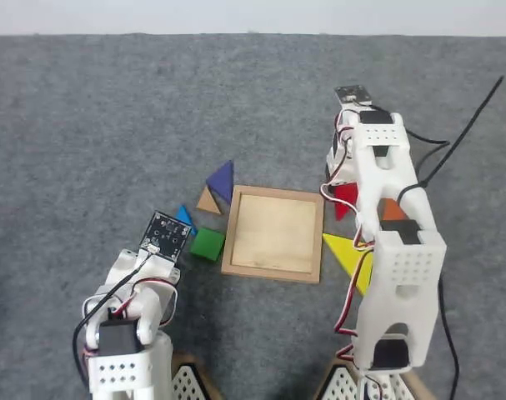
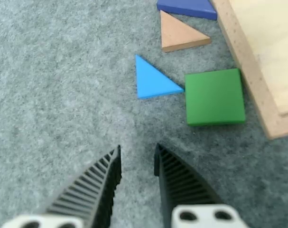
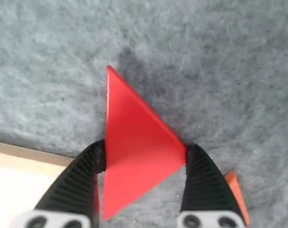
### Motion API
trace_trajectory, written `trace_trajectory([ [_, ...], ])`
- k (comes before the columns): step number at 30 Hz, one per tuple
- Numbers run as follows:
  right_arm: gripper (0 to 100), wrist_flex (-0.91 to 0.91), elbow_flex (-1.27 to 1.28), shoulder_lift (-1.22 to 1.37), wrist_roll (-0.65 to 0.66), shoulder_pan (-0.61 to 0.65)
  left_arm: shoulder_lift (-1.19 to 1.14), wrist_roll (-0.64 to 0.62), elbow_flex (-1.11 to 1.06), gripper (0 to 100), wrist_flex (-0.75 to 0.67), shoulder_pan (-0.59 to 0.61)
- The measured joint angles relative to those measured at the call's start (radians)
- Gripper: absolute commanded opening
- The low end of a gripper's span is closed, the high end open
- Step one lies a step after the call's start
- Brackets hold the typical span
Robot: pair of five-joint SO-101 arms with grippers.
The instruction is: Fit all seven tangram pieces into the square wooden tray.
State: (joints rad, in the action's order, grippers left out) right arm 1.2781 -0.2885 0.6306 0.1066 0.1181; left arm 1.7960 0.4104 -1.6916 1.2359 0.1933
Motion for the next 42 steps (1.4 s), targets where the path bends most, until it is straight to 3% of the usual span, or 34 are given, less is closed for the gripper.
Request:
trace_trajectory([
  [16,3.9,0.068,0.239,-0.33,-0.005,0.189,0.0,0.0,0.0,11,0.0,0.0],
  [23,10.6,0.043,0.364,-0.437,-0.032,0.166,0.0,0.0,0.0,11,0.0,0.0],
  [32,10.5,-0.109,0.404,-0.488,-0.089,-0.018,0.0,0.0,0.0,11,0.0,0.0],
  [42,10.5,-0.13,0.404,-0.348,-0.064,0.063,0.0,0.0,0.0,11,0.0,0.0],
])
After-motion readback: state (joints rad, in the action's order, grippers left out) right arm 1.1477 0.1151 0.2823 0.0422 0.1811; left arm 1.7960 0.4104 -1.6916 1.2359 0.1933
